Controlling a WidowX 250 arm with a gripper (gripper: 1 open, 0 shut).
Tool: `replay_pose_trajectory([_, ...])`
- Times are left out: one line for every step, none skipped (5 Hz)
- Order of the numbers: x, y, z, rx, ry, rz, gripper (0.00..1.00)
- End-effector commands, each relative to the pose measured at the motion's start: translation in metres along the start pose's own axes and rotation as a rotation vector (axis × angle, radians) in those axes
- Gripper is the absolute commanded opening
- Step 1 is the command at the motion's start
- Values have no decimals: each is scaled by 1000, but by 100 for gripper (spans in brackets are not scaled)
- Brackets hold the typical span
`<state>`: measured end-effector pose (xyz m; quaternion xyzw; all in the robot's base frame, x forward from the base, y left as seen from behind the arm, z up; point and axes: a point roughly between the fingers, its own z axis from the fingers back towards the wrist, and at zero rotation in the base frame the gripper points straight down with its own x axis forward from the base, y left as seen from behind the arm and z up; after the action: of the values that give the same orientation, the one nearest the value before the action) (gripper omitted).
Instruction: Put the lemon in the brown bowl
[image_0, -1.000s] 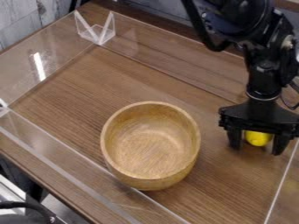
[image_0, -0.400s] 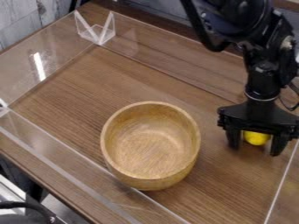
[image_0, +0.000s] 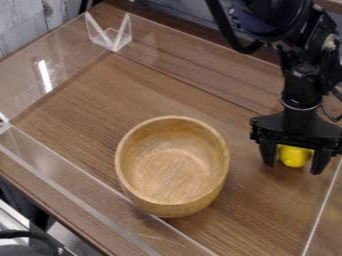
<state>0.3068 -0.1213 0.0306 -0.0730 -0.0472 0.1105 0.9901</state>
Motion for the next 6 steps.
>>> replay_pose_trajectory([10, -11, 18, -43, -69, -16, 100])
replay_pose_trajectory([13, -12, 11, -44, -72, -11, 100])
replay_pose_trajectory([14, -12, 6, -47, -74, -7, 0])
replay_pose_trajectory([13, -12, 7, -43, -68, -18, 0])
replay_pose_trajectory([12, -12, 8, -40, -61, -29, 0])
replay_pose_trajectory([11, -12, 9, -37, -56, -39, 0])
